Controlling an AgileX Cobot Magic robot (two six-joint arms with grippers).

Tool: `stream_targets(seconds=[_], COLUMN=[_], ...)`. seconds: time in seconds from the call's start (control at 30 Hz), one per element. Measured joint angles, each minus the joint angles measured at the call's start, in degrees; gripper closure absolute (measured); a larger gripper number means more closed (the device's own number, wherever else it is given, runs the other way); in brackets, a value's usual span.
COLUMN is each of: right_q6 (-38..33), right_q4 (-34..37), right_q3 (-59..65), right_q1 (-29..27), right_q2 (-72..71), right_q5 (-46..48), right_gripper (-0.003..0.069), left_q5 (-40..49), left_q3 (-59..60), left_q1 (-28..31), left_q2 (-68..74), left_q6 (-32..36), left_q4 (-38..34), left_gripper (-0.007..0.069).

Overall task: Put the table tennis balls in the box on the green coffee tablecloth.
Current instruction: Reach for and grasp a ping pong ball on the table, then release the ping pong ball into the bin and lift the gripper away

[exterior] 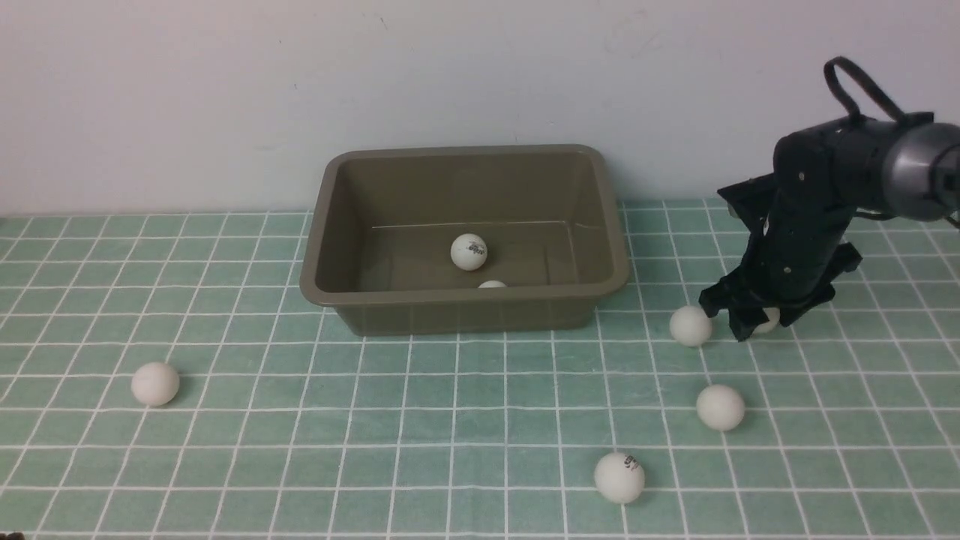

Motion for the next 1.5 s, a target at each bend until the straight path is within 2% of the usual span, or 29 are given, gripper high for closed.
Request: stream_targets(seconds=[0.13, 0.3, 0.47, 0.53, 0.6, 0.8, 0.97, 1.27, 1.5], right_q6=[-0.06, -1.9, -9.0, -13.2, -15.96, -17.16, -15.4, -15.21, -13.99], right_q4=[1.04, 6.24, 18.22, 23.51, 25.88, 25.6, 19.01, 17.33, 17.01], right_q3=[-3.7, -10.09, -17.07, -18.98, -19.53, -19.53, -19.55, -19.55, -21.97], right_q1=[0.0, 0.0, 0.55, 2.05, 4.17, 9.39, 14.92, 16.03, 16.03], right_q2=[-0.47, -1.44, -2.14, -2.31, -2.31, -1.69, 0.81, 2.55, 3.11], right_q5=[3.52, 7.96, 11.29, 11.29, 10.08, 7.34, 3.99, 1.62, 0.91], right_gripper=[0.0298, 0.0298, 0.0298, 0.0298, 0.0298, 0.0298, 0.0298, 0.0296, 0.0226], left_q5=[0.0, 0.0, 0.0, 0.0, 0.0, 0.0, 0.0, 0.0, 0.0], left_q3=[0.0, 0.0, 0.0, 0.0, 0.0, 0.0, 0.0, 0.0, 0.0], left_q1=[0.0, 0.0, 0.0, 0.0, 0.0, 0.0, 0.0, 0.0, 0.0], left_q2=[0.0, 0.0, 0.0, 0.0, 0.0, 0.0, 0.0, 0.0, 0.0], left_q6=[0.0, 0.0, 0.0, 0.0, 0.0, 0.0, 0.0, 0.0, 0.0], left_q4=[0.0, 0.0, 0.0, 0.0, 0.0, 0.0, 0.0, 0.0, 0.0], left_gripper=[0.0629, 0.0629, 0.0629, 0.0629, 0.0629, 0.0629, 0.0629, 0.0629, 0.0629])
